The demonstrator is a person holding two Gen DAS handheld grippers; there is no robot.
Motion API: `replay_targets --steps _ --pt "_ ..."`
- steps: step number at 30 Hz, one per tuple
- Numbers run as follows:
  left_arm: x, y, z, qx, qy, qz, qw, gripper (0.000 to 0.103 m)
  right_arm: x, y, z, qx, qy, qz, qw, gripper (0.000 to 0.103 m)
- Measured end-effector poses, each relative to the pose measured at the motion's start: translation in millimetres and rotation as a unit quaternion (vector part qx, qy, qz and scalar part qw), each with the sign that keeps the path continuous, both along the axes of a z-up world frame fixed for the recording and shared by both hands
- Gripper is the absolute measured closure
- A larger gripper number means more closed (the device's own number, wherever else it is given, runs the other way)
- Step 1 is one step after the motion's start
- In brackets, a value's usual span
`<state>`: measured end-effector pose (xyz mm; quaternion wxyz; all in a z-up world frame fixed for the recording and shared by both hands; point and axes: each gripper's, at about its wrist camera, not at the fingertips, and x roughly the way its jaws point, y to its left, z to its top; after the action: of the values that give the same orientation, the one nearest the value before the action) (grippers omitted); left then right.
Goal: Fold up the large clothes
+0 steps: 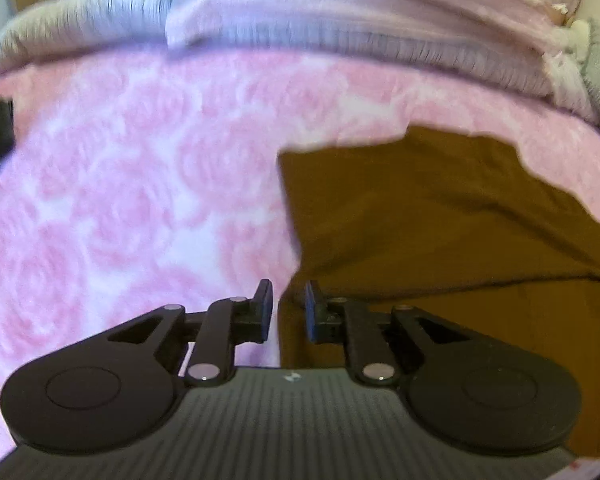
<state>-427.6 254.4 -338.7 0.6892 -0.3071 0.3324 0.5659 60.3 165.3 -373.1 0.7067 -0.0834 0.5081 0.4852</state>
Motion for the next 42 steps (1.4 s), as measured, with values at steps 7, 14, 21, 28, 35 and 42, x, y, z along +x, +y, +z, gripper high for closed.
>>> replay_targets --steps 7,14,21,28,35,42 --pt "45.0 29.4 -16.1 -0.011 -0.019 -0.055 0.9983 0.075 -4.9 21.5 -21.5 0.002 -0.030 0.067 0.997 0.094" --pt "56.5 36.3 -35.6 -0.054 0.007 -0.021 0.9983 0.074 68.6 -44.5 -3.0 0.051 0.052 -0.021 0.997 0.067" --pt "55.8 15.2 -10.6 -0.066 -0.013 0.015 0.9976 0.064 212.6 -175.7 -19.7 0.062 0.068 -0.288 0.953 0.067" --pt "75.2 -0.5 -10.9 -0.083 -0.022 0.022 0.9961 0.063 278.9 -193.9 -44.5 0.126 0.115 -0.359 0.918 0.067" --pt "72.7 -4.6 -4.2 -0.080 -0.034 0.033 0.9956 0.063 289.4 -170.7 -43.8 0.091 0.071 -0.354 0.928 0.103" --pt "24.8 -6.1 10.1 -0.065 -0.054 0.089 0.9924 0.063 198.2 -62.2 61.4 0.080 -0.153 -0.173 0.970 0.103"
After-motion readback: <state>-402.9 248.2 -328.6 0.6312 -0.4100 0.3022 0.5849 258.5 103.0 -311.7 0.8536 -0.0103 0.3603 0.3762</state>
